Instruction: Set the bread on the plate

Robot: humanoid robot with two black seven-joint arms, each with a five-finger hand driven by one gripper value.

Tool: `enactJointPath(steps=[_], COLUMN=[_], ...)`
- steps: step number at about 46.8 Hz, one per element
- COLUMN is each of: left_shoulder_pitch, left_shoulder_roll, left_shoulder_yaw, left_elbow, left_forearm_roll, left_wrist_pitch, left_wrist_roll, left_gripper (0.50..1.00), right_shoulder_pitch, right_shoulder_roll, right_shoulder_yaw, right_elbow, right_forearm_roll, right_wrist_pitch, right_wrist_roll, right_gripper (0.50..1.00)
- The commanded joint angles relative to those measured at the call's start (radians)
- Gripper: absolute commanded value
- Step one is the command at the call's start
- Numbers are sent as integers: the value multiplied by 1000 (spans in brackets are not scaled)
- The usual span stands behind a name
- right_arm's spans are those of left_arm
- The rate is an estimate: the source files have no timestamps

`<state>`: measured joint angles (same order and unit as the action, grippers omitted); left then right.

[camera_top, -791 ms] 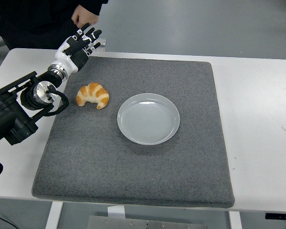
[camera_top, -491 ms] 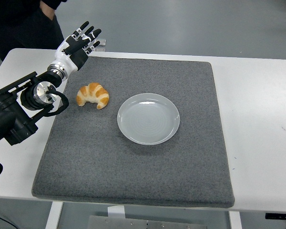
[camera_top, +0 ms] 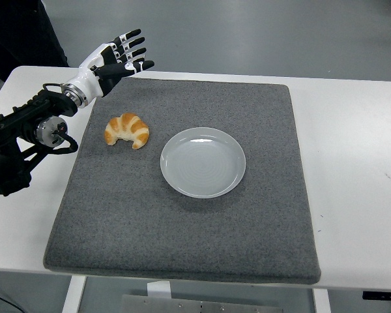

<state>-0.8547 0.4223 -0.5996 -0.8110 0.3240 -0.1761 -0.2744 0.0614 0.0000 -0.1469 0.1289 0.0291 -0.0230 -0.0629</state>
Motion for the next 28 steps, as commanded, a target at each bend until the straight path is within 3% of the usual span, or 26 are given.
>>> enactJointPath(steps=[1, 9, 19, 28], left_shoulder_pitch=[-7, -37, -50, -46], left_shoulder_roll=[24, 102, 177, 253], left_shoulder_yaw=[0, 3, 3, 7], left_elbow=[0, -33, -63, -169], left_forearm_roll=[73, 239, 558, 776], left_wrist_pitch=[-45, -134, -221, -232], left_wrist_roll=[0, 6, 6, 4], left_gripper=[1000, 999, 999, 996], right_shoulder_pitch=[0, 0, 0, 0], right_shoulder_roll=[0, 0, 0, 0], right_shoulder_yaw=[0, 0, 1, 1], right_elbow=[0, 0, 0, 0], right_forearm_roll=[0, 0, 0, 0], right_wrist_pitch=[0, 0, 0, 0], right_wrist_roll=[0, 0, 0, 0], right_gripper=[930, 930, 930, 930])
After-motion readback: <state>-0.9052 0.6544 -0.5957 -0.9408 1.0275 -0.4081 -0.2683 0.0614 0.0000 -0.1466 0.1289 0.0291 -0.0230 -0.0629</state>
